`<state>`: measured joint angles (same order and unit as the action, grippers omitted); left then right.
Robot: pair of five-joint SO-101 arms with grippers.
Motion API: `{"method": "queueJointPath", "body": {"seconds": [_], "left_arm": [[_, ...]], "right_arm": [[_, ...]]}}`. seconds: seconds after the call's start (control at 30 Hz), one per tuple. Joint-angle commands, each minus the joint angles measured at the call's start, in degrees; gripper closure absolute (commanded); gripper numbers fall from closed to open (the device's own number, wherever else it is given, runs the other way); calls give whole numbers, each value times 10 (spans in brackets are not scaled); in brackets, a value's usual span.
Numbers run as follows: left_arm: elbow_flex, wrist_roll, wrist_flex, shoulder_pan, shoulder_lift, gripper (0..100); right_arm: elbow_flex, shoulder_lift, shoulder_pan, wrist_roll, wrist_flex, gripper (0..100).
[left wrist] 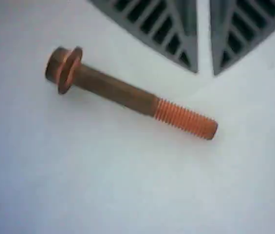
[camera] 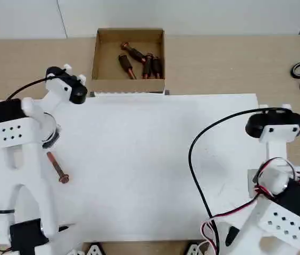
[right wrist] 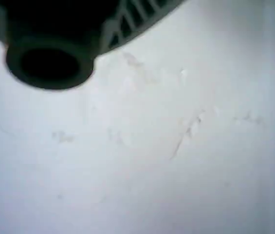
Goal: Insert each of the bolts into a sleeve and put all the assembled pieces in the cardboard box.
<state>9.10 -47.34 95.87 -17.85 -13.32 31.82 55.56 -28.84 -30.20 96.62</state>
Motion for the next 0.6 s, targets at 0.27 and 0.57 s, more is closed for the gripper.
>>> {"method": "queueJointPath", "body": {"seconds": [0.27,0.57], "left_arm": [[-30,-185,20,-162,4,990],[6,-378,21,-227,4,990]], "right_arm": [[-3,8,-7,-4,0,995],[-2,8,-6,-4,0,995]]}}
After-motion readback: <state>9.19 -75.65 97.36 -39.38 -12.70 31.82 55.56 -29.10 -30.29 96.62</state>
